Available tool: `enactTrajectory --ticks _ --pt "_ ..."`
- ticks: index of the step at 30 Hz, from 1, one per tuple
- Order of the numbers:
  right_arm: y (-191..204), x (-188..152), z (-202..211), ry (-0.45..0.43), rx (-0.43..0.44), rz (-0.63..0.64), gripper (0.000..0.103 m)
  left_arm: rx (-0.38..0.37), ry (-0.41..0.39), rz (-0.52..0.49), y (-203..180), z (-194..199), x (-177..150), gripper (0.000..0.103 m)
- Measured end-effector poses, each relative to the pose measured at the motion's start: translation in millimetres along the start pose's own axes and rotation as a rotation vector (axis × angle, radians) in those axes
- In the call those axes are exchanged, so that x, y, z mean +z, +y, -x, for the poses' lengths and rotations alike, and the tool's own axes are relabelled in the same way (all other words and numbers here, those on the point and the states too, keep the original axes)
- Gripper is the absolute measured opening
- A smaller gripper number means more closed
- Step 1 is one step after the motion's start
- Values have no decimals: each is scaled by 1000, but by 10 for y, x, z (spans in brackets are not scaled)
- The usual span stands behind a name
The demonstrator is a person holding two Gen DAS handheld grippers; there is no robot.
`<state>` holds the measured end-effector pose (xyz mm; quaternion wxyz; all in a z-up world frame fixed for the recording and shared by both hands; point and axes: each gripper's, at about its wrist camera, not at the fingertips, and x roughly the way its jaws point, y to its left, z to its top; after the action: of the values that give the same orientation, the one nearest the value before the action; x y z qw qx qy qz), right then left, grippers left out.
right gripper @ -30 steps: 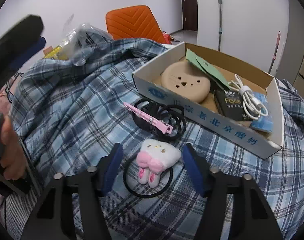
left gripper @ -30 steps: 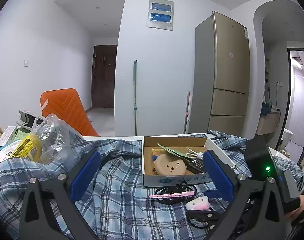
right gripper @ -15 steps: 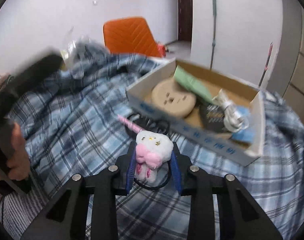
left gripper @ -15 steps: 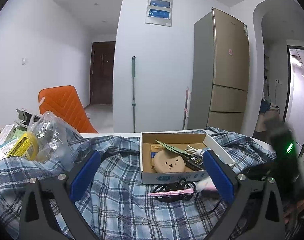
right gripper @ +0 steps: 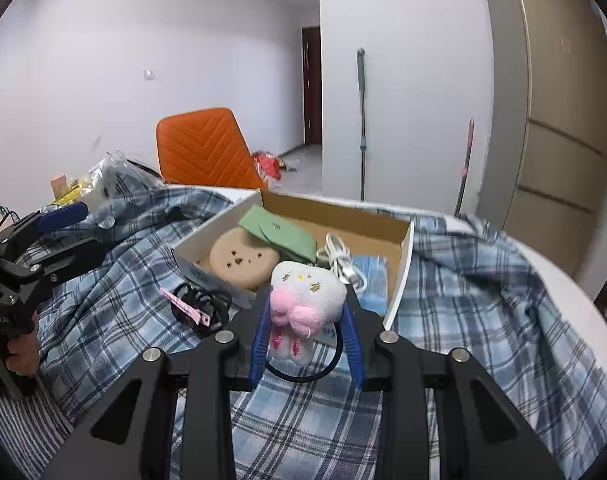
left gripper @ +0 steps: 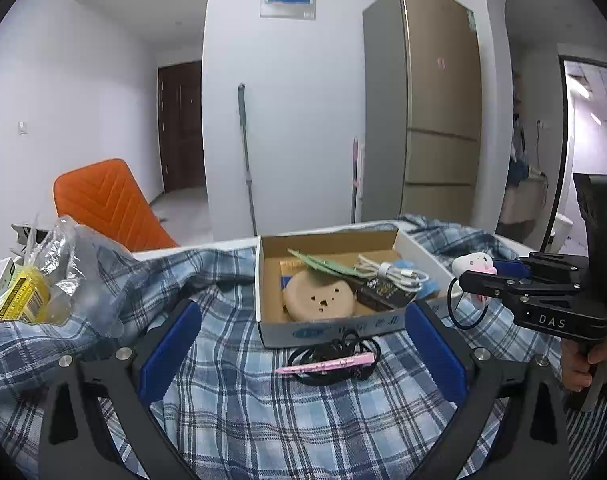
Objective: Organize soft objects
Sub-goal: 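Grasp the pink hair clip with black hair ties using the left gripper while the right holds the plush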
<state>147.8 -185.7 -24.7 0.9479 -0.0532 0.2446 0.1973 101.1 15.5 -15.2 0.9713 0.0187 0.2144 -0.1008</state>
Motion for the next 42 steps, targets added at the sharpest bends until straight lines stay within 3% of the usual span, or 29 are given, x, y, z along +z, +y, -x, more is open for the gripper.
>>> enactTrajectory --ticks 3,6,10,13,16,28,32,34,42 --pt "-65 -16 -67 27 5 -25 32 -26 103 5 -3 -187 45 103" --pt "-81 -33 -57 20 -17 -30 32 -45 210 27 -13 -413 83 96" --pt "-59 -50 -79 28 -17 -23 32 -12 272 16 -92 -607 78 89" --pt "-65 -54 -73 24 -15 -26 32 -38 323 69 -121 -721 47 89" --pt "-79 -58 -66 25 -8 -32 32 -17 370 69 -182 -844 13 89" --pt "-75 -69 -91 43 11 -29 32 33 442 -49 -442 -1087 -102 89" --pt "-77 -69 -91 44 15 -31 32 -6 510 25 -341 -1191 -228 89" --pt "-77 -68 -94 46 16 -32 32 30 515 43 -283 -1220 -283 89" --pt "-65 -65 -90 45 24 -29 32 2 528 73 -223 -1267 -322 89"
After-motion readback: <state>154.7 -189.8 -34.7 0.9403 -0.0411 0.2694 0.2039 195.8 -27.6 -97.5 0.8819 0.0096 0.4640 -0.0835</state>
